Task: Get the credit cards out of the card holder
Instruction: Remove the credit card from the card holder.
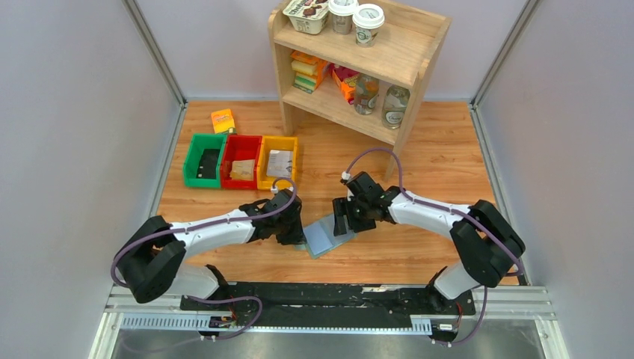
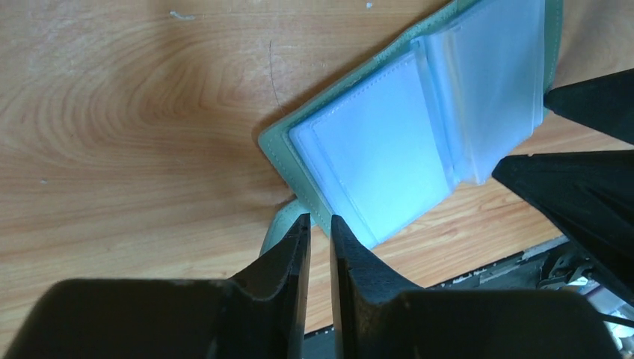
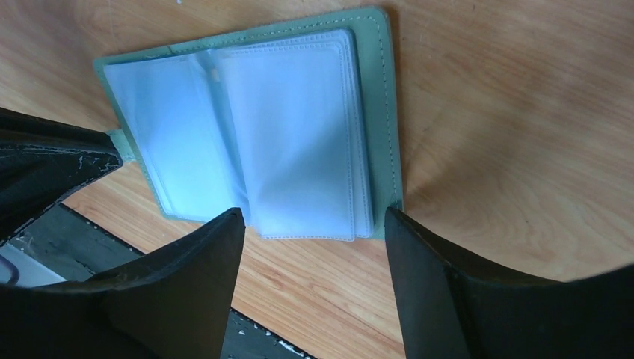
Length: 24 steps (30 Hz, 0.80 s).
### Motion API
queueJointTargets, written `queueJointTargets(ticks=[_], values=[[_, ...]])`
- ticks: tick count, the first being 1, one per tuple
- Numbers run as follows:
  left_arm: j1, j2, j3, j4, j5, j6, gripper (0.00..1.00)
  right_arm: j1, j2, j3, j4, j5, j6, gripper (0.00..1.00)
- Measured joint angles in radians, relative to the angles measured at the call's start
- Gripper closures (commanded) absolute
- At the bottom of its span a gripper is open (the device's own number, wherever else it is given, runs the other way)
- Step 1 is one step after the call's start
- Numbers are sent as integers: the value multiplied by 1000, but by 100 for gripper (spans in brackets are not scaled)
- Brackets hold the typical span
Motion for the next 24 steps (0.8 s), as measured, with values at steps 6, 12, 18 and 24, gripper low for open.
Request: queueJointTargets(ticks=[6,12,18,24], values=[[-1,43,0,50,6,-9,80,26,28,16,-3,9,2,37],[-3,74,0,85,19,-12,82,50,31,44,-34,18,0,39],[-4,83,0,105,28,-13,82,83,14,89,-81,26,-4,38],[-4,85,-2,114,30,-14,83,105,-34,106,-83,7,-12,50]])
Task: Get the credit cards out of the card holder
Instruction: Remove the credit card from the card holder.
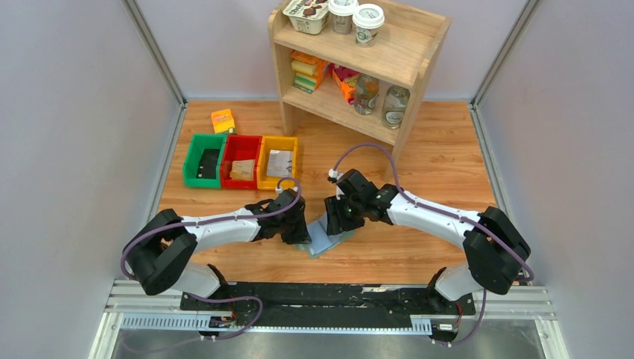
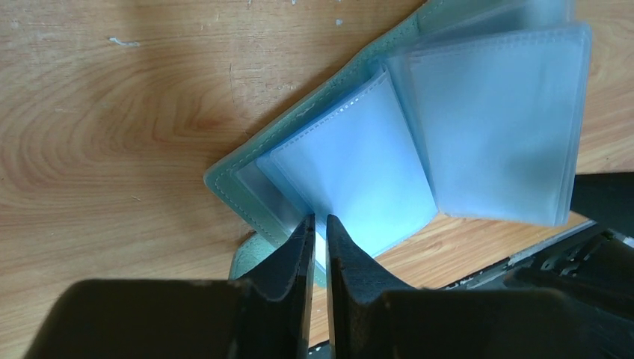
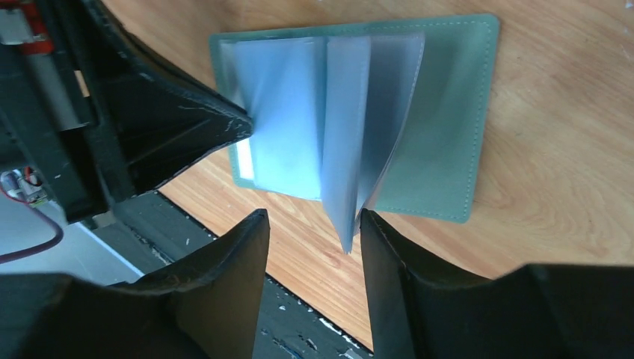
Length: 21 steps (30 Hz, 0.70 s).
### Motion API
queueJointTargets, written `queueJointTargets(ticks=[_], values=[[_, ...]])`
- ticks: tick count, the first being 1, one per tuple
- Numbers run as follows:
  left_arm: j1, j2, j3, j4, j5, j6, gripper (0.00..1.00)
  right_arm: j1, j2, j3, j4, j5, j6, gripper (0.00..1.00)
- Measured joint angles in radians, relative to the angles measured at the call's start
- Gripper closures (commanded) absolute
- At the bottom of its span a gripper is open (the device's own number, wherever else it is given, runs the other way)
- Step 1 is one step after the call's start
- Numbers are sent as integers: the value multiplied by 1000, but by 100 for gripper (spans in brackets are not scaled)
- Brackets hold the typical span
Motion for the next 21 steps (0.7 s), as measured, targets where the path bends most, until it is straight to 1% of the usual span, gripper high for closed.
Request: queueJointTargets(ticks=[6,7,8,9,13,16,21], values=[[0,-26,-21,4,-13,-10,83,2,-17,0,5,-11,0,51],[0,-36,-27,-1,-19,-11,83,2,-17,0,4,-6,0,49],[0,-48,-29,-13,-24,-11,83,2,-17,0,3,2,0,38],[0,-58,-30,-22,-30,-11,83,2,-17,0,0,14,0,35],[0,-98,-30,-57,-58,-10,83,2,-15,2,-31,112,6,28],[0,-120,-30,-77,-80,-7,83,2,-8,3,-42,175,5,28],[0,-108,-31,-80,-82,-7,83,2,23,6,-35,195,3,28]])
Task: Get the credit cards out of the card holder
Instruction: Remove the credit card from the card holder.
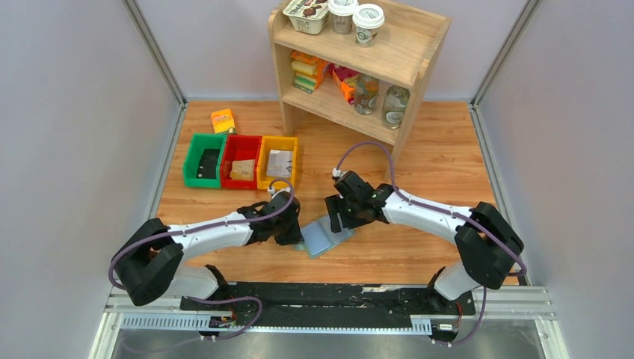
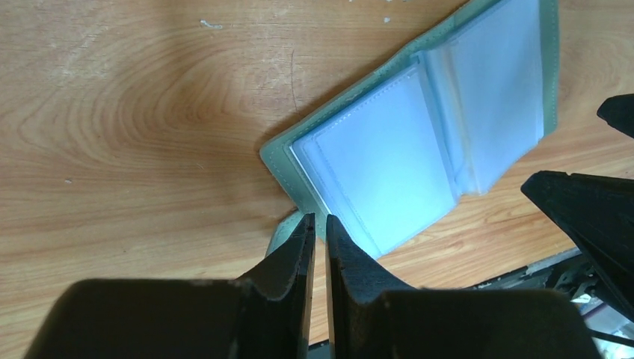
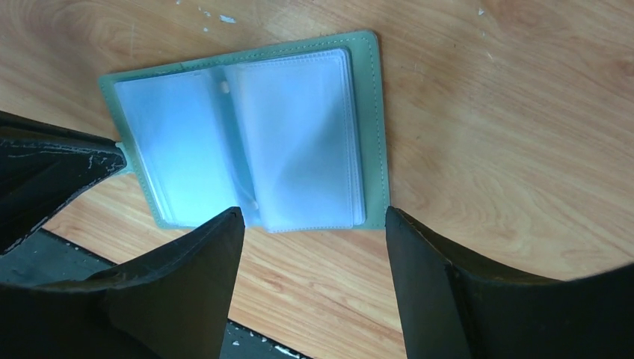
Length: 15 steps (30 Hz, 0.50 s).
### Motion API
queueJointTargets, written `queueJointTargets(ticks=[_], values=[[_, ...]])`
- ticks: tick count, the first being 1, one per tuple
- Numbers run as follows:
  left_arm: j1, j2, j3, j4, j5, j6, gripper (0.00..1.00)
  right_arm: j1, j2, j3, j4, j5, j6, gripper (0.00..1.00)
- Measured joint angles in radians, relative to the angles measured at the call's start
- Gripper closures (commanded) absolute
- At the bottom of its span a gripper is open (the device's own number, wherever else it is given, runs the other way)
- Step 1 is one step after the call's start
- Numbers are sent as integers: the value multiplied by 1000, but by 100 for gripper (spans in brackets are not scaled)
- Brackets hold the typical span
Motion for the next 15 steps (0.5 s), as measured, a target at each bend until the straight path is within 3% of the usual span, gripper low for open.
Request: queueJointTargets(ticks=[5,15], values=[[0,43,-1,11,11,0,83,0,60,2,23,-3,-9,30],[0,65,-2,45,37,-2,84,0,93,2,66,-67,-35,47]])
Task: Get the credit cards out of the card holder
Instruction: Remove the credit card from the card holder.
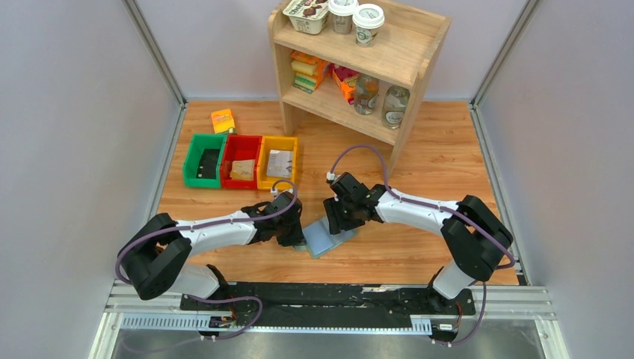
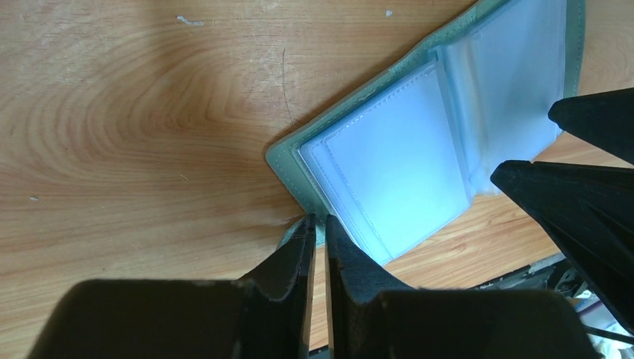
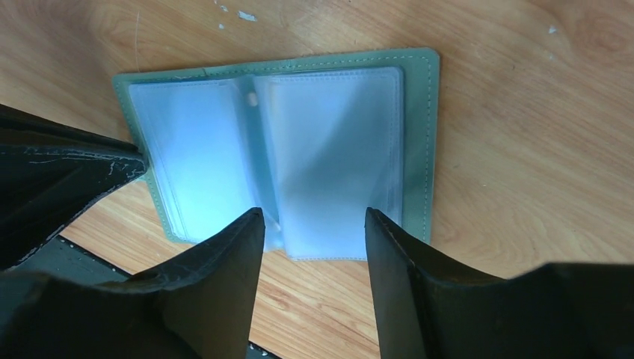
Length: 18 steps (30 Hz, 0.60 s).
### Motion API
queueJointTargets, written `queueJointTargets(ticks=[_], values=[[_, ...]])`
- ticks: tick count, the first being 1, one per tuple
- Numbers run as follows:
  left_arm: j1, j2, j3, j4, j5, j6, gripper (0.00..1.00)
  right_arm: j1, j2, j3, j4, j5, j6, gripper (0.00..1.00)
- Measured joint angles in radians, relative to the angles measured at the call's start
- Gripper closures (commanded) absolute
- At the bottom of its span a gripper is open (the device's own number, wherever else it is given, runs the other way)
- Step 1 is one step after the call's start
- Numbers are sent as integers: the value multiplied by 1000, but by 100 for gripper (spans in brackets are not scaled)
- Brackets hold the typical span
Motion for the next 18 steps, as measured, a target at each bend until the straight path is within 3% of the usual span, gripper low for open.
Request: queueJointTargets(ticks=[3,9,18], values=[[0,0,0,2,1,0,84,0,2,0,5,-12,-2,46],[0,3,0,7,4,0,84,0,3,0,3,10,-3,37],[0,3,0,7,4,0,85,0,5,4,-1,79,-5,36]])
